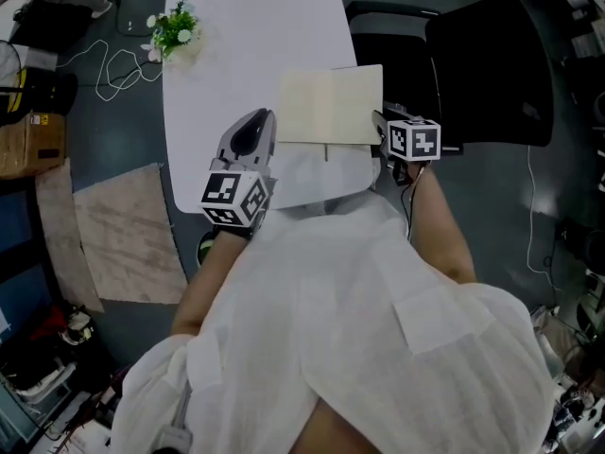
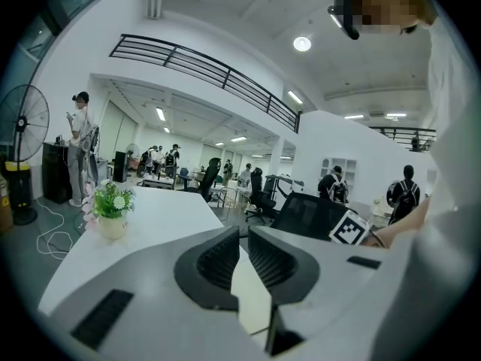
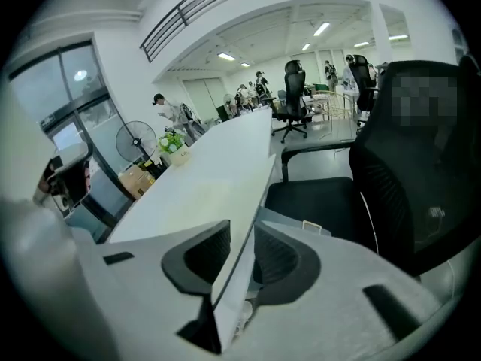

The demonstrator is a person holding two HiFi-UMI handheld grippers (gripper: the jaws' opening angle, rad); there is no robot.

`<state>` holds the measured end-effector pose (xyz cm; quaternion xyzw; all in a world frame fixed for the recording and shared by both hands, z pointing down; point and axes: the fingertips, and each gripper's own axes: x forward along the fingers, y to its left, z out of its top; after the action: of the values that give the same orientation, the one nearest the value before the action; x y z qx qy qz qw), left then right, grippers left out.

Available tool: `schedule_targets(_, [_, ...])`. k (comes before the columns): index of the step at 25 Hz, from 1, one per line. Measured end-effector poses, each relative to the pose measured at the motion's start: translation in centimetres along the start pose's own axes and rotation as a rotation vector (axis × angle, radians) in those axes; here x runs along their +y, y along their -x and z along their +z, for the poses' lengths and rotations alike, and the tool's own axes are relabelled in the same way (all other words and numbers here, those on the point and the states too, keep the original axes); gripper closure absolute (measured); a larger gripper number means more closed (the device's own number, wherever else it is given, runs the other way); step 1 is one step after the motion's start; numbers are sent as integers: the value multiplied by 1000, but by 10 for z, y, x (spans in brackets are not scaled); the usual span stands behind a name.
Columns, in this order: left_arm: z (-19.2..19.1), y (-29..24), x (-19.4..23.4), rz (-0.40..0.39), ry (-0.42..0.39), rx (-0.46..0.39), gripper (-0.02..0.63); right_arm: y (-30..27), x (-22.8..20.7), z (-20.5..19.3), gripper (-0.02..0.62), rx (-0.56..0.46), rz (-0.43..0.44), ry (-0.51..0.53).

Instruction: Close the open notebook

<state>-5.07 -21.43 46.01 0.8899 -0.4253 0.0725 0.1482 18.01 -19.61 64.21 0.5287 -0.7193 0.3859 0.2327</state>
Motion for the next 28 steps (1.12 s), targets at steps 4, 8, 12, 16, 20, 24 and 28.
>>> schedule_targets(4, [-1, 4, -3, -5, -3, -8, 574, 6, 13, 16, 517, -35, -5, 74])
schedule_targets(8, [1, 14, 1, 5, -1, -16, 572, 10, 28, 25, 517, -44, -26, 157])
schedule_targets(12, [2, 25, 7, 19, 0, -24, 572, 12, 49, 38, 515, -60, -44, 272])
schedule_targets(16, [4, 32, 6, 31, 2, -29, 574, 12, 70, 58, 517, -89, -35, 360])
schedule_targets(20, [3, 41, 13, 45, 3, -32, 572, 3, 98, 69, 518, -106, -26, 463])
schedule_targets(24, [4, 49, 17, 62, 4, -37, 572, -6, 125, 71, 518, -109, 11, 519])
schedule_targets(28, [3, 56, 23, 81, 13, -38, 572, -15, 153, 70, 514, -105, 41, 566])
